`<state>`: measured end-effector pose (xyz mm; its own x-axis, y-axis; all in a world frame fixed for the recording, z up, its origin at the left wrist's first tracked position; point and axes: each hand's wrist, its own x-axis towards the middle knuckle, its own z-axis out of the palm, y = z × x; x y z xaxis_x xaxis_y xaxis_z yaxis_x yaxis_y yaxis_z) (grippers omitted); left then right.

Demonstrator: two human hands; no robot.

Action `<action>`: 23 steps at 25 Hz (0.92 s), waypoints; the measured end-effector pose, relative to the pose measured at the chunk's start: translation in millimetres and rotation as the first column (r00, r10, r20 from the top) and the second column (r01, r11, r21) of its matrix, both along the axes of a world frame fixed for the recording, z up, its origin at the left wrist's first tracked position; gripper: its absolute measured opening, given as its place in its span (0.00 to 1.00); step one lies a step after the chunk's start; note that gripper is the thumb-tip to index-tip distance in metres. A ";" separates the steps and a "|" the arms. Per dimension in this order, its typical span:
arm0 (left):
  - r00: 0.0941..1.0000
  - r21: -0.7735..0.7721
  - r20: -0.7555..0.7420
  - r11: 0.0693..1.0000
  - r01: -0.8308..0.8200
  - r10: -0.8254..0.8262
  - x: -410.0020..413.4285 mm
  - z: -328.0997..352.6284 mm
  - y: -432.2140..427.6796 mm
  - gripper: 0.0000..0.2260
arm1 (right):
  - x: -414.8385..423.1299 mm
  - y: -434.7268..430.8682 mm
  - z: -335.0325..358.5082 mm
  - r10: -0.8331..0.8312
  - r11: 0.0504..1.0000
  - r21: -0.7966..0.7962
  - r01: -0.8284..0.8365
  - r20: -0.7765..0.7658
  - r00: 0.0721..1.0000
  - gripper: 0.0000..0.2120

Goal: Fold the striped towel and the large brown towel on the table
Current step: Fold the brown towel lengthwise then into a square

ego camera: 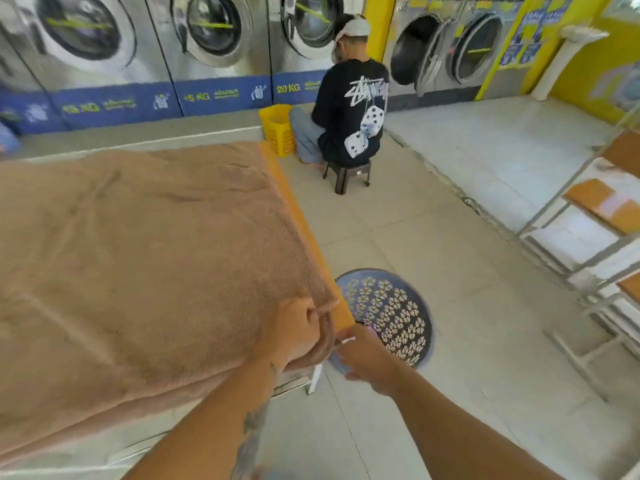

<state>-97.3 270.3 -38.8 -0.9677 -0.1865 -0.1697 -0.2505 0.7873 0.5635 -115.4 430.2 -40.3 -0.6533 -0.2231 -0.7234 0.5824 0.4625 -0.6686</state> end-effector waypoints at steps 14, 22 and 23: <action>0.999 -0.041 0.026 0.998 -0.043 0.045 22.1 10.9 20.9 0.13 | -62.4 -19.6 -30.4 -0.032 0.998 -0.047 0.031 -0.027 0.999 0.17; 0.967 -0.192 0.142 0.964 -0.184 0.213 9.8 6.1 62.0 0.17 | -99.7 -4.2 8.2 0.201 0.973 -0.106 -0.205 -0.042 0.979 0.05; 0.953 -0.234 0.140 0.944 -0.233 0.270 6.3 4.6 67.8 0.15 | -102.8 -2.9 9.5 0.229 0.962 -0.141 -0.235 -0.060 0.972 0.07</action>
<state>-91.0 338.1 -34.1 -0.8456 -0.4692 -0.2547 -0.5317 0.7828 0.3232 -218.2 427.4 -30.9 -0.6005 -0.4733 -0.6445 0.4400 0.4774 -0.7606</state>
